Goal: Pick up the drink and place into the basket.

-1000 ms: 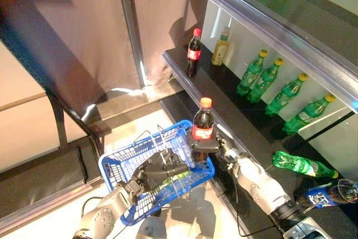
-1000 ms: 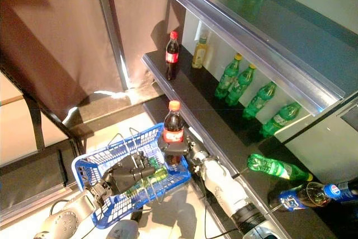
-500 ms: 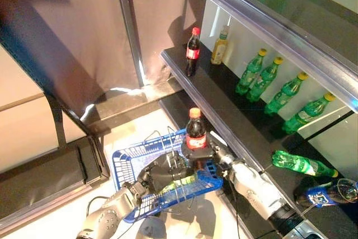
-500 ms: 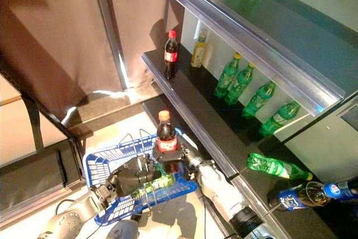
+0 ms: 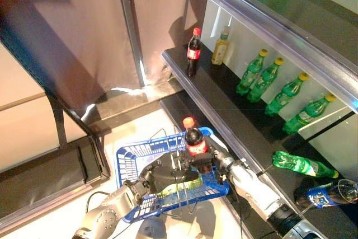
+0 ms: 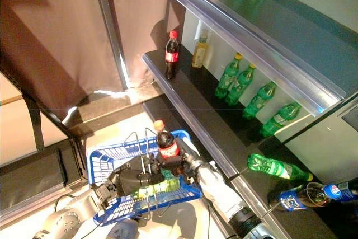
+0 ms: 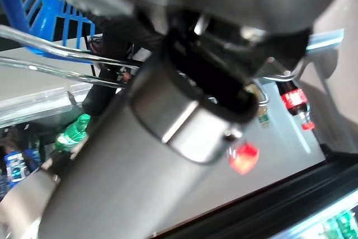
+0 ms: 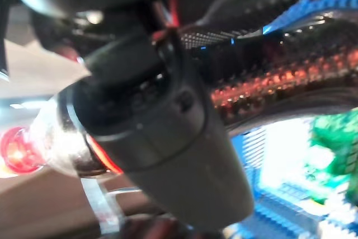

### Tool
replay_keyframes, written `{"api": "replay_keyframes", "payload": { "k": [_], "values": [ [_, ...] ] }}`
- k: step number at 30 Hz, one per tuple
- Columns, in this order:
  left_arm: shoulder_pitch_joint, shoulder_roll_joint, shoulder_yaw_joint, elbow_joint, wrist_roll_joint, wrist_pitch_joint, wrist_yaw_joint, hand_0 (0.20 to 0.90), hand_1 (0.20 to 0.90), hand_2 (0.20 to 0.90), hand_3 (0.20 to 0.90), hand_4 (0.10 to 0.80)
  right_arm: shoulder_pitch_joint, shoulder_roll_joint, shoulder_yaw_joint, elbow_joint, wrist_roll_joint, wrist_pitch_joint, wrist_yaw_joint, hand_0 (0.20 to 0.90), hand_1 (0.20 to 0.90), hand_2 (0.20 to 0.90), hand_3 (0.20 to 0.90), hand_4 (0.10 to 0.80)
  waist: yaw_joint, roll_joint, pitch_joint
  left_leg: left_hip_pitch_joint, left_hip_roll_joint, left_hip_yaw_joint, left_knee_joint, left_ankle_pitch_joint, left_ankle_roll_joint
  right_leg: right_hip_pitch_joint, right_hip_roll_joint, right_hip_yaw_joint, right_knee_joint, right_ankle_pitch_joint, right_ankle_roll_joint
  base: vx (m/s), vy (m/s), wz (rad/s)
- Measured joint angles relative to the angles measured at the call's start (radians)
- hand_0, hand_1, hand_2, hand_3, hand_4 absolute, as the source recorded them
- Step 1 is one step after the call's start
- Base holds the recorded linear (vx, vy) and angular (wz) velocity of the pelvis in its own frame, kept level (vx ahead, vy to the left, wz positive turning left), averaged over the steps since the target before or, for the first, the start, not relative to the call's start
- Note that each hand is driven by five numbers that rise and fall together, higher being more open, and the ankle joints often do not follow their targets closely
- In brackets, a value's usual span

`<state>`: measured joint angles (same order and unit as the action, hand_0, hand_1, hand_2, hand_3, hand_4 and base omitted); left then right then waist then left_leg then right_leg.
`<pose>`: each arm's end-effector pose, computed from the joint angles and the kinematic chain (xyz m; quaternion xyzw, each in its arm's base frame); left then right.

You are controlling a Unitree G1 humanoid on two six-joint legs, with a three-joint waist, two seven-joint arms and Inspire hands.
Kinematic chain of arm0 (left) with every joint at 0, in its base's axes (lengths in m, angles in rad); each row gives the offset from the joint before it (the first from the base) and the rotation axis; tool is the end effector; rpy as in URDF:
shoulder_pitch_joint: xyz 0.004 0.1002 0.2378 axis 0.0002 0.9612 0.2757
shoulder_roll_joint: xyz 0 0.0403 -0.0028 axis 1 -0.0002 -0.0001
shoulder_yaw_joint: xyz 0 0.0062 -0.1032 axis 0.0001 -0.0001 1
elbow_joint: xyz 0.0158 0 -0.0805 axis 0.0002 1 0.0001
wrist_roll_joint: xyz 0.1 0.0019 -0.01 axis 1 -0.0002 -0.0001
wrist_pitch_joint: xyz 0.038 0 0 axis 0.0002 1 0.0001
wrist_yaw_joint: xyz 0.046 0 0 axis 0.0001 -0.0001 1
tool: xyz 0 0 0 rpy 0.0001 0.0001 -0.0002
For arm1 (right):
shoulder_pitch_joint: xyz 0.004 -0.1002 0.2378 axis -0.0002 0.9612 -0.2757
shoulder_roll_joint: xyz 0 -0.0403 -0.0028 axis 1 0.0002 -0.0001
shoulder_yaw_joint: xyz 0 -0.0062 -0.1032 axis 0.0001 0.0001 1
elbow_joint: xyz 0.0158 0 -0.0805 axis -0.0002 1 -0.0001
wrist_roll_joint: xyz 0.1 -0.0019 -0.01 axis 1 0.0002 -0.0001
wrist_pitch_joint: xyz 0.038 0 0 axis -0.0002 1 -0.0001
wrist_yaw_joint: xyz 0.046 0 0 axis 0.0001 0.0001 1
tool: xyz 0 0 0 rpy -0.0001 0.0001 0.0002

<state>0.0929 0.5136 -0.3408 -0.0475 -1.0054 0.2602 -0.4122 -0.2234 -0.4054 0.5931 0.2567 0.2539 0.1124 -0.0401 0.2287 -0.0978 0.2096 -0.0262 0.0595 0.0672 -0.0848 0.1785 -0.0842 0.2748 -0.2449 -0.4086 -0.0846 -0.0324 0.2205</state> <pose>0.1679 0.1799 0.0194 -0.2823 0.2080 -0.3336 0.8751 0.2174 -0.1343 0.0108 -0.1570 0.1542 0.2233 0.9496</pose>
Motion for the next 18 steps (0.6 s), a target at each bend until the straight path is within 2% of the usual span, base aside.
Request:
{"api": "replay_keyframes", "payload": {
  "k": [7, 18],
  "values": [
    [-0.007, 0.008, -0.001, -0.074, 0.000, 0.000, -0.009, 0.300, 0.300, 0.300, 0.200, 0.100, 0.004, 0.018, 0.038, 0.084, -0.017, 0.030, -0.001, 0.300, 0.300, 0.300, 0.200, 0.100, 0.015, 0.000, 0.000, 0.001, -0.001, -0.002, 0.000, 0.000, 0.000, 0.000, 0.000, -0.001, 0.000, 0.000, 0.001, 0.000, 0.000, 0.00],
    [-0.007, 0.008, -0.005, -0.080, 0.000, 0.000, -0.015, 0.300, 0.300, 0.300, 0.200, 0.100, 0.012, 0.047, 0.046, 0.141, -0.054, 0.050, 0.000, 0.300, 0.300, 0.300, 0.200, 0.100, 0.014, 0.000, 0.000, 0.002, -0.001, -0.003, 0.000, 0.000, 0.000, 0.000, 0.000, -0.001, 0.000, -0.001, 0.001, 0.000, 0.000, 0.00]
  ]
}}
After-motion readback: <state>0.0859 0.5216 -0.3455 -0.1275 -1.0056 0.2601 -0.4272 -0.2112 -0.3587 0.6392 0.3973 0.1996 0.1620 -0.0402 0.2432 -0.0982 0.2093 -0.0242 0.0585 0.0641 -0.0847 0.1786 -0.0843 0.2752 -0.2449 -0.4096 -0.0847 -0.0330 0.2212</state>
